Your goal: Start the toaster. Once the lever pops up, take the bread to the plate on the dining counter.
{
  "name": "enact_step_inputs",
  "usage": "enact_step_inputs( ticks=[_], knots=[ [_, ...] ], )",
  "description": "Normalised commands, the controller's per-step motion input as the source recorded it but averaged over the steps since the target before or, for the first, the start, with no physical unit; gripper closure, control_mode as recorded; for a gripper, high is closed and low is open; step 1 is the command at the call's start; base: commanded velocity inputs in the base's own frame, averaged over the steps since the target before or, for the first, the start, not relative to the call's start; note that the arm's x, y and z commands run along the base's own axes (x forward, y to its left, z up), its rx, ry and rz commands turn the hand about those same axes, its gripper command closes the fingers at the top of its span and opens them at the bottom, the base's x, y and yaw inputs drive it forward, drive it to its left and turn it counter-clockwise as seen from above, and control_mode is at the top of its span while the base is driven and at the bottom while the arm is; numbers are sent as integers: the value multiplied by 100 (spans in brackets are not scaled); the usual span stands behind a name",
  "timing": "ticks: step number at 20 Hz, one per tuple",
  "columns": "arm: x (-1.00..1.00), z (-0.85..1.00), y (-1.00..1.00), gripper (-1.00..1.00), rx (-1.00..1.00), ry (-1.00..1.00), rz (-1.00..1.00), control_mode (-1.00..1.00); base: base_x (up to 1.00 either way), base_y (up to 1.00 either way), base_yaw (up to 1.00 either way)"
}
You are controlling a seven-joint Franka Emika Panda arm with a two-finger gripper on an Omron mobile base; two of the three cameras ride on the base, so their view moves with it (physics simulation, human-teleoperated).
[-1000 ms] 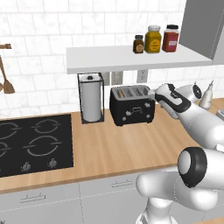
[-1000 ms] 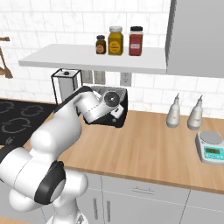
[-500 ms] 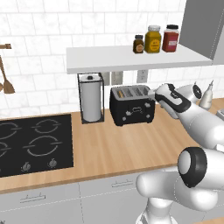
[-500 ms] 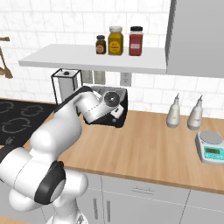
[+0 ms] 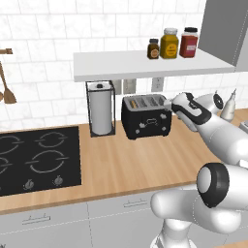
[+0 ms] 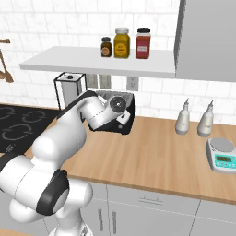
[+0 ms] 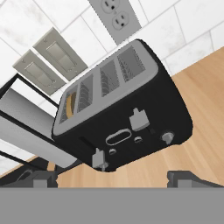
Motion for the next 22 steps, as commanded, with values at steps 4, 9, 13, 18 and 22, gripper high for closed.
enact_step_inputs(
  ticks=[4, 9, 13, 18, 22],
  knots=[
    [0, 0, 0, -100, 0, 0, 0, -100, 0, 0, 0],
    [0, 0, 0, -100, 0, 0, 0, -100, 0, 0, 0],
    [0, 0, 0, -100, 0, 0, 0, -100, 0, 0, 0],
    [0, 0, 0, -100, 0, 0, 0, -100, 0, 0, 0],
    [0, 0, 0, -100, 0, 0, 0, -100, 0, 0, 0]
  ],
)
